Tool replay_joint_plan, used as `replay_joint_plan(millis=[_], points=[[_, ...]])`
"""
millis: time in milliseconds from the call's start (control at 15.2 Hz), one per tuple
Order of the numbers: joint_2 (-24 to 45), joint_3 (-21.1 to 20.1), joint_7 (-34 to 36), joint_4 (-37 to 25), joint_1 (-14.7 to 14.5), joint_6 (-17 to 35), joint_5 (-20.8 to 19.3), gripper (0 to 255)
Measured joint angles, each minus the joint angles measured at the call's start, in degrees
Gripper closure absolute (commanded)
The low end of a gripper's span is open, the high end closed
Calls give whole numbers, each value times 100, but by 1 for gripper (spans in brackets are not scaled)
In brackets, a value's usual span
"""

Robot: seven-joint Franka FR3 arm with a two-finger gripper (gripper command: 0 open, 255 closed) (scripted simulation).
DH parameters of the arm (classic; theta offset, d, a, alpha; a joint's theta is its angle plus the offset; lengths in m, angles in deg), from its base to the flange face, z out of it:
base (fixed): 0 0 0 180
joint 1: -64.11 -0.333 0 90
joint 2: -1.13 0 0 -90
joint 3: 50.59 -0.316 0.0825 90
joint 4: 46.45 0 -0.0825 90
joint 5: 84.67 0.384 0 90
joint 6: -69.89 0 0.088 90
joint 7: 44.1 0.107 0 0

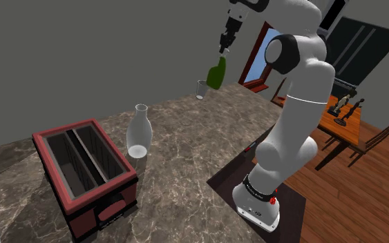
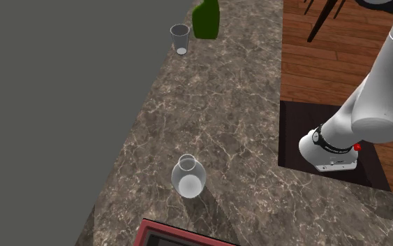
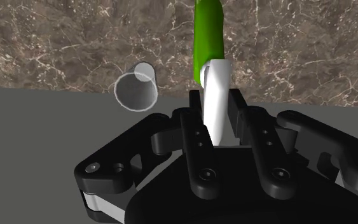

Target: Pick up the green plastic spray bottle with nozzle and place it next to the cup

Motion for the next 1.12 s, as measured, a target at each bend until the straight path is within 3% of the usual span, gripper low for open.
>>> replay_joint_plan(millis=[198, 396, 462, 1122], points=[[470, 107, -371, -665, 349, -235, 139, 255], [1172, 160, -668, -1829, 768, -724, 318, 255], [1230, 167, -712, -1885, 816, -734, 330, 255], [737, 207, -869, -312, 679, 334, 231, 255]])
